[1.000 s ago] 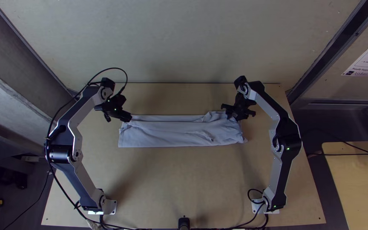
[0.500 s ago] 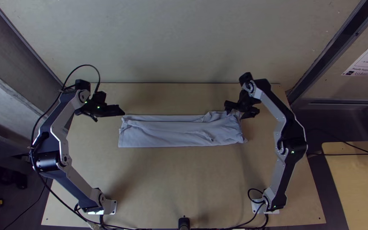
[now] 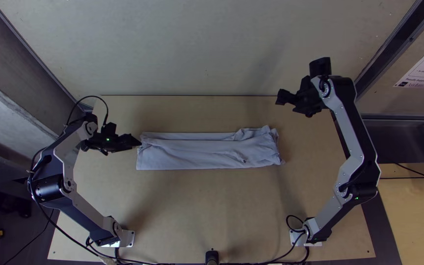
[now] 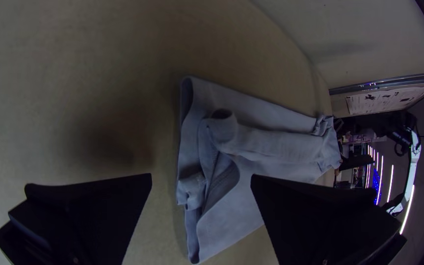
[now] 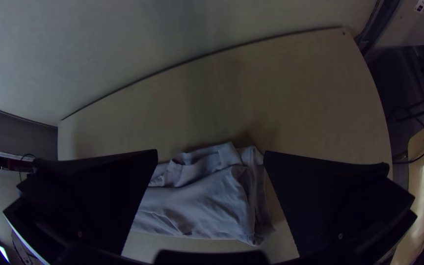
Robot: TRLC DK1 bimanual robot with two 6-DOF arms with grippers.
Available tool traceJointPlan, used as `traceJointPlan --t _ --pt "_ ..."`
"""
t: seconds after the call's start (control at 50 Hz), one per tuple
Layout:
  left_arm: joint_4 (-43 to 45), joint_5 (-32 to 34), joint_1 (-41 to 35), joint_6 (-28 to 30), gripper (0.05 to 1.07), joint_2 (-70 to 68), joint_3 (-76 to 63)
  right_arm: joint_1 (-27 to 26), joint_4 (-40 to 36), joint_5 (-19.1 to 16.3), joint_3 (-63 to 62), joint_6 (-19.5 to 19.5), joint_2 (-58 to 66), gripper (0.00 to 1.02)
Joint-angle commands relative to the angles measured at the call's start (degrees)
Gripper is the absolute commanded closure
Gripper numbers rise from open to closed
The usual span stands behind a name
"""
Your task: Fold the t-shirt
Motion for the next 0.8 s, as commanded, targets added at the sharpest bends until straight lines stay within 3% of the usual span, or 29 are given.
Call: traceJointPlan --t 0.0,0.22,0.42,0.68,0.78 --pt "0.93 0.87 -0.15 0.90 0.10 1.56 -3.04 -0.63 0.39 -0.55 2.63 -0.56 -1.90 0.03" --pt "3.74 2.19 -3.84 0.19 0.10 3.32 -6.73 -0.55 0.39 -0.99 3.68 -0.38 -4.01 0.03" --pt "8.40 1.93 -10.88 -5.52 0.10 3.67 -8.13 -0.55 0.39 -1.08 3.86 -0.38 -5.59 0.03" --pt "12.71 -0.45 -17.38 -9.30 0.10 1.39 -7.78 -0.81 0.39 -1.08 1.92 -0.38 -7.79 0.03" --pt "12.53 -5.98 -20.28 -10.00 0.10 2.00 -6.55 -0.90 0.39 -1.08 0.78 -0.38 -8.66 0.03"
